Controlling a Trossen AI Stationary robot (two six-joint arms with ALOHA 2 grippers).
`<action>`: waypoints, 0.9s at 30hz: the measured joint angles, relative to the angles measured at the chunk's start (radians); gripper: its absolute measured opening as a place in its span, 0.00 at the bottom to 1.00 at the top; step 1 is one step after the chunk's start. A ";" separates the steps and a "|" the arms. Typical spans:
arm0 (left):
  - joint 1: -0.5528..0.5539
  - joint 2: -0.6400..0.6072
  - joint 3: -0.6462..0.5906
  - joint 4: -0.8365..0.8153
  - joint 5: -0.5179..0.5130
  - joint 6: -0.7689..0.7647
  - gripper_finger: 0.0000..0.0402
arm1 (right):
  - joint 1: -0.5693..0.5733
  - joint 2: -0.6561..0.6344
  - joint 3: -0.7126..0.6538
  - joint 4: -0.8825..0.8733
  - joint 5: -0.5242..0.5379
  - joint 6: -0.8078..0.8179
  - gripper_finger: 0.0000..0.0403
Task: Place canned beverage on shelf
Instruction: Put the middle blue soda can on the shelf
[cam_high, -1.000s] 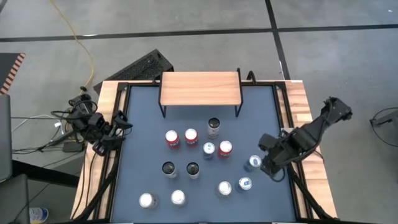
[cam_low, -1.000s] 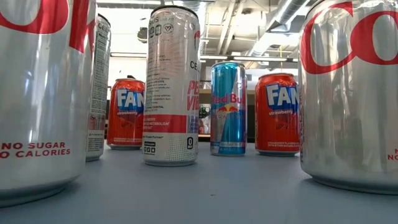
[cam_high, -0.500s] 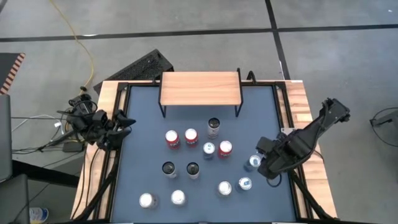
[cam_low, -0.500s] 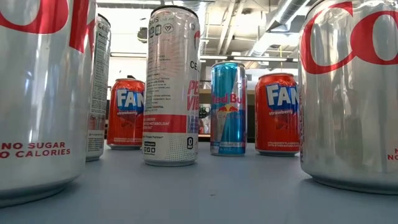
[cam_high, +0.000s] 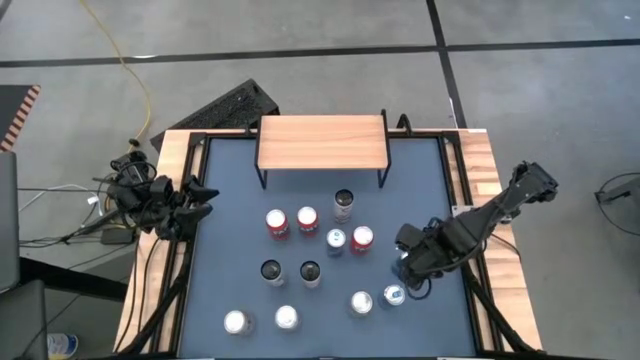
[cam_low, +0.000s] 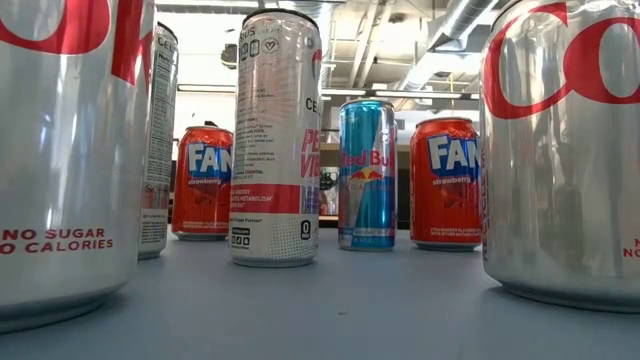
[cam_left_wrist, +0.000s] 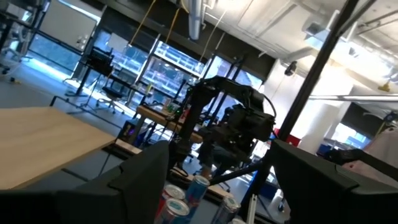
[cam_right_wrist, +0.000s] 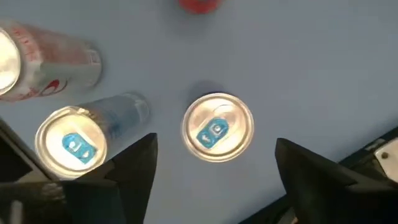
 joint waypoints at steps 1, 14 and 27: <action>0.000 0.000 0.000 0.000 0.004 0.000 0.68 | -0.006 -0.001 0.000 -0.010 -0.004 0.008 0.78; 0.000 0.000 0.000 -0.002 0.026 0.000 0.68 | -0.060 0.060 -0.028 -0.010 -0.122 0.124 0.80; 0.000 0.000 0.000 -0.008 0.025 -0.002 0.68 | -0.077 0.062 -0.062 0.024 -0.123 0.117 0.80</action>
